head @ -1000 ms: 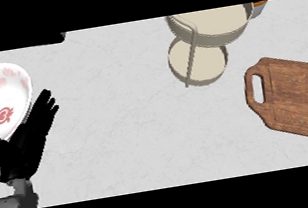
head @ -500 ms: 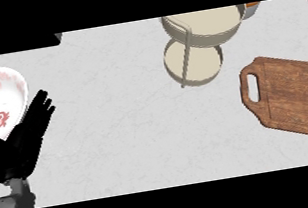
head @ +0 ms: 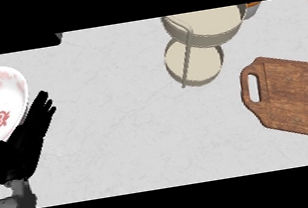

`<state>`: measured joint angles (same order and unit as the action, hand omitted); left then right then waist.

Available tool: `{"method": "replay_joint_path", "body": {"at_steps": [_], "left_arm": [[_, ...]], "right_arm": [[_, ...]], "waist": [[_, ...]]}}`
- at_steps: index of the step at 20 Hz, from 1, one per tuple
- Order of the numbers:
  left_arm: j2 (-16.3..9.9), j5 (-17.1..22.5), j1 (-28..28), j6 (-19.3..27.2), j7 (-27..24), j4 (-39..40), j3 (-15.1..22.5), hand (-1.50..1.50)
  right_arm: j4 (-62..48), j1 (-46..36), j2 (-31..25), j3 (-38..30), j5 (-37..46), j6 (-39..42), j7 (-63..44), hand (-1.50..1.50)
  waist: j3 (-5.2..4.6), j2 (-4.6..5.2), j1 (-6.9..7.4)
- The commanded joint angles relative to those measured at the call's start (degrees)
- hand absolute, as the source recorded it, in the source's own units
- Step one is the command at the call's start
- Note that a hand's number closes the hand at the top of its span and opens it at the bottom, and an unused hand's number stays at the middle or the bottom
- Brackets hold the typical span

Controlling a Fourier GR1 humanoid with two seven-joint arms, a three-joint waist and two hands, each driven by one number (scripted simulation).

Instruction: Pick the squash from the cutting board and place it in the tiered basket

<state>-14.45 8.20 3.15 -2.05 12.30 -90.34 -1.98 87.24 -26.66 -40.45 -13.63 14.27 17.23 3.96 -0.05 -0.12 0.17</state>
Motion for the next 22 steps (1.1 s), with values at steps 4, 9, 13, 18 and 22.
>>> {"method": "replay_joint_path", "body": {"at_steps": [4, 9, 13, 18, 22], "left_arm": [[0.2, -0.2, 0.3, -1.4, -0.7, 1.0, -0.2, 0.0], [0.0, 0.0, 1.9, -0.6, 3.6, -1.7, -1.4, 0.0], [1.0, -0.5, 0.1, -1.9, 0.8, -1.0, -1.5, 0.0], [3.3, -3.1, -0.3, -1.1, -2.9, 2.9, 0.1, 0.0], [0.7, -0.7, 0.6, -3.6, -1.7, 2.1, -3.2, 0.0]], "right_arm": [[7.9, -11.4, 8.6, 10.5, 3.5, -1.8, -19.1, 1.5], [1.8, -15.4, 14.2, 13.8, 8.1, -4.6, -20.8, 1.5], [3.5, -17.0, 16.0, 14.7, 8.7, -1.9, -25.7, 1.5], [-4.9, -21.0, 20.7, 17.7, 13.8, -5.0, -26.8, 1.5], [-9.2, -21.1, 22.7, 17.7, 15.7, -6.2, -24.3, 1.5]], "waist": [[-0.04, 0.12, 0.66], [0.02, 0.14, 0.49], [0.02, 0.09, 0.2], [0.01, 0.23, 0.4], [0.03, 0.2, 0.38]]}}
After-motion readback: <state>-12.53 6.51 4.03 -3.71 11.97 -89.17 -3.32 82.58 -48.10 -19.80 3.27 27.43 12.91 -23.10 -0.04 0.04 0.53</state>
